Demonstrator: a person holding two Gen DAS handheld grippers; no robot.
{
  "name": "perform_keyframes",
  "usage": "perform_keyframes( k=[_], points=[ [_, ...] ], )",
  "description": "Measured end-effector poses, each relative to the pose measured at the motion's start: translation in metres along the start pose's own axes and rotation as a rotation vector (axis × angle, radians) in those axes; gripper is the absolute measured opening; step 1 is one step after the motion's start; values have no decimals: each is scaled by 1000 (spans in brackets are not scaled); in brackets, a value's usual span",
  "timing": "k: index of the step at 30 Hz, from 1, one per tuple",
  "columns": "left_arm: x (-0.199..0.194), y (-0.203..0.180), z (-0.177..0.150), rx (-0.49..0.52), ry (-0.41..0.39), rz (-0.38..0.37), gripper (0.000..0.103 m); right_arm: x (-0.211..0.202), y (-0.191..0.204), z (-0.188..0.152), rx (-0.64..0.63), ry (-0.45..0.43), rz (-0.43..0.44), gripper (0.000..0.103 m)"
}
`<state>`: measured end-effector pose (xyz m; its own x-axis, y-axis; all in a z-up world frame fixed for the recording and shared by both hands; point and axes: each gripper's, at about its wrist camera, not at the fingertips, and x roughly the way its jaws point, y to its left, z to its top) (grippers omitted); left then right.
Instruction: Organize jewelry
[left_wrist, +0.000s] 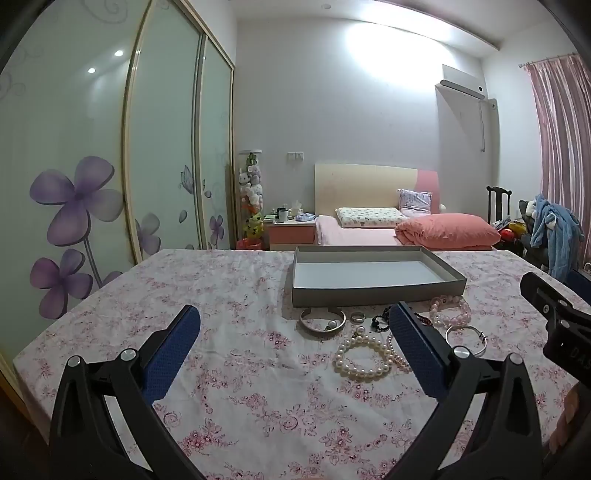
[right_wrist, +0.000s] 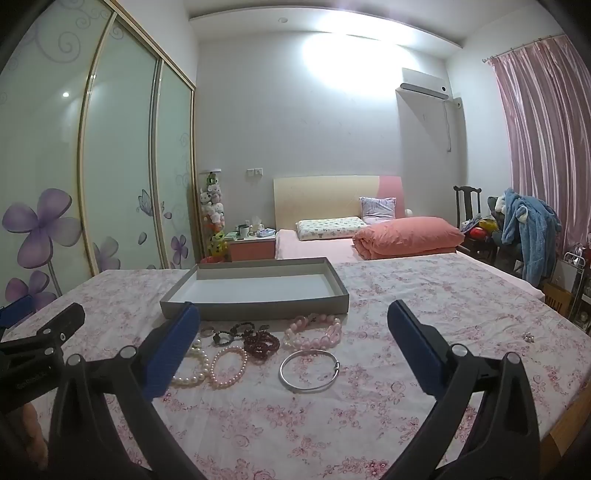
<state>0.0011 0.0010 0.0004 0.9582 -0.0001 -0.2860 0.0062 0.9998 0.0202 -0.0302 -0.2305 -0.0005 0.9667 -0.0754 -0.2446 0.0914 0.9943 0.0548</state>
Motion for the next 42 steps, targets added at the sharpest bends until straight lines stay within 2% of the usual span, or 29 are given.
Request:
perform_keyframes(
  k=[42],
  points=[
    [4,-2,-9,1,15,-1,101,0,0,-5,2,13,2,99]
  ],
)
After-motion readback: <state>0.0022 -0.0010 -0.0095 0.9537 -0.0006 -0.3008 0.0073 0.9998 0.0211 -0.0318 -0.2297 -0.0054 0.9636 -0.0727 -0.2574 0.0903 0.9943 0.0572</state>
